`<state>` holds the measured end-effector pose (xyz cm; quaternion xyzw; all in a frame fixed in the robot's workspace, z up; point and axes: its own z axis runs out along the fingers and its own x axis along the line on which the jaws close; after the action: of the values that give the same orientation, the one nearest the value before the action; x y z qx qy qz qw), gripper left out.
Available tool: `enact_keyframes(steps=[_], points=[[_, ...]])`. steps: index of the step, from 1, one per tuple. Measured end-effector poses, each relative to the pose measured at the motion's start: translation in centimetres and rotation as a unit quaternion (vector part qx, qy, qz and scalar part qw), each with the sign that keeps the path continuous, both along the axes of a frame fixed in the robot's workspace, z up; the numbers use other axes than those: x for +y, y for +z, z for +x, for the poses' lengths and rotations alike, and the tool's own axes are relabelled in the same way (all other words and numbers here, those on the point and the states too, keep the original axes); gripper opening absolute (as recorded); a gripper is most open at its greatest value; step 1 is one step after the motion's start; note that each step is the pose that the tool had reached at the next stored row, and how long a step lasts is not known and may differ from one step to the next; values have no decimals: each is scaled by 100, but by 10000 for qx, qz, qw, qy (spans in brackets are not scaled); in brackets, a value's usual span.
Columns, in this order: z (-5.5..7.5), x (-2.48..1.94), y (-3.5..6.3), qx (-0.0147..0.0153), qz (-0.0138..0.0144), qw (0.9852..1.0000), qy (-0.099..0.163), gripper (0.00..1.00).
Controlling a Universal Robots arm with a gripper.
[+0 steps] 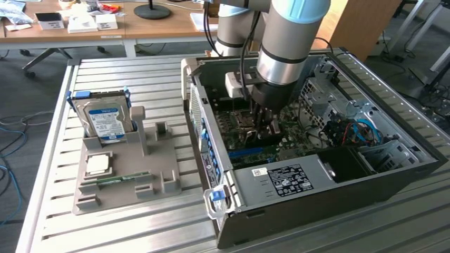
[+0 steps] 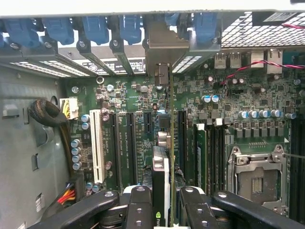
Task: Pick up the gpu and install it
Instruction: 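Insert the gpu into the slot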
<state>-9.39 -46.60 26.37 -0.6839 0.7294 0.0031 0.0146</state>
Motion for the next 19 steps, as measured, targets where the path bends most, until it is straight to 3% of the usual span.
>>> enact_keyframes(steps=[19], points=[[-11, 1, -15, -1, 0, 10000, -1, 27]])
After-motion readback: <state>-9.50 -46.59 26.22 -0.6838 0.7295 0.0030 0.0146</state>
